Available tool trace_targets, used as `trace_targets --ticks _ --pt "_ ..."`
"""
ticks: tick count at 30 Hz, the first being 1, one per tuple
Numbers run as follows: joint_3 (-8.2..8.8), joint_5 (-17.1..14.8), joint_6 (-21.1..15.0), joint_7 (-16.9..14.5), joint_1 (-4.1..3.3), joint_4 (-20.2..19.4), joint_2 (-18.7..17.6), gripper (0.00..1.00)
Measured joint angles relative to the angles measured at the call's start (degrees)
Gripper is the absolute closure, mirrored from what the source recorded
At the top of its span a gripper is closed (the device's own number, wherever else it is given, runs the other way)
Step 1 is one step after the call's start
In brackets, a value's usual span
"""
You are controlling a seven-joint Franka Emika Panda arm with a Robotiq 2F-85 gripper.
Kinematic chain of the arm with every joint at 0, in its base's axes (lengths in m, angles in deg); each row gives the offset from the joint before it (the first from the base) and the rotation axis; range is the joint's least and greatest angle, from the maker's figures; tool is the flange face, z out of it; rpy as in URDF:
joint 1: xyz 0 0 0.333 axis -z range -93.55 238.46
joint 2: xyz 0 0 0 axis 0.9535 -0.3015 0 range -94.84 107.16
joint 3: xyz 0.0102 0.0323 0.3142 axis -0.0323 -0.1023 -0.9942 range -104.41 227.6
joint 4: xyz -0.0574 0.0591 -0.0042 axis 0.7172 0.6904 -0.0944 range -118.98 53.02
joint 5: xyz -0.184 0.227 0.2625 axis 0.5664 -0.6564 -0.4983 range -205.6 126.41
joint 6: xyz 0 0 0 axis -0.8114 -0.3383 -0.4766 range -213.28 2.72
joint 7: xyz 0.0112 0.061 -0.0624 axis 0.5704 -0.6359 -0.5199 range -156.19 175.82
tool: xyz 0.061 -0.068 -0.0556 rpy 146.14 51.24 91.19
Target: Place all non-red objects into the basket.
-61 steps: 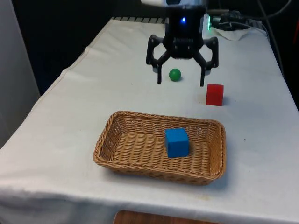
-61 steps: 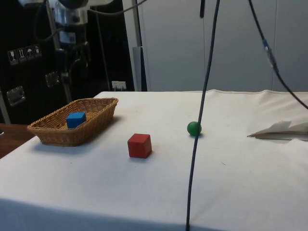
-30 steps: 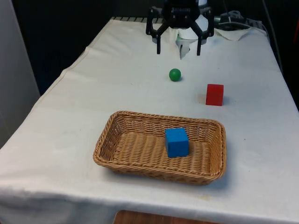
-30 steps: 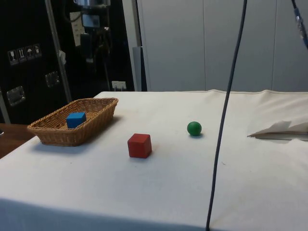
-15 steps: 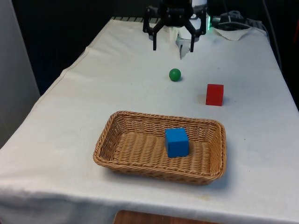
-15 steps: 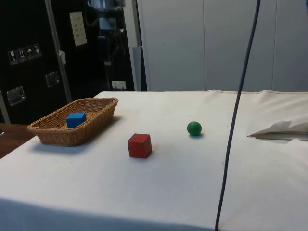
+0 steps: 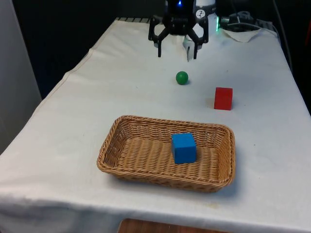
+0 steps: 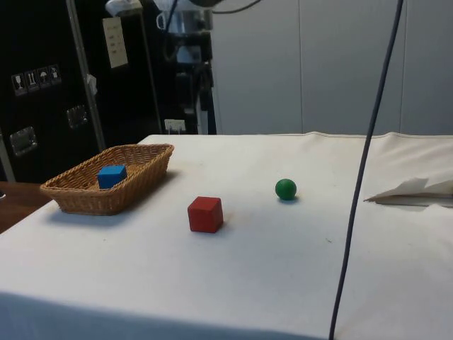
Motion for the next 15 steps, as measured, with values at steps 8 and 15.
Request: trace_targets --ticks 8,15 --pt "0.69 0.97 -2.98 -0.17 0.00 -5.73 2.12 0.00" --pt "1.38 1.20 -5.61 -0.80 0.00 -10.54 3.72 0.00"
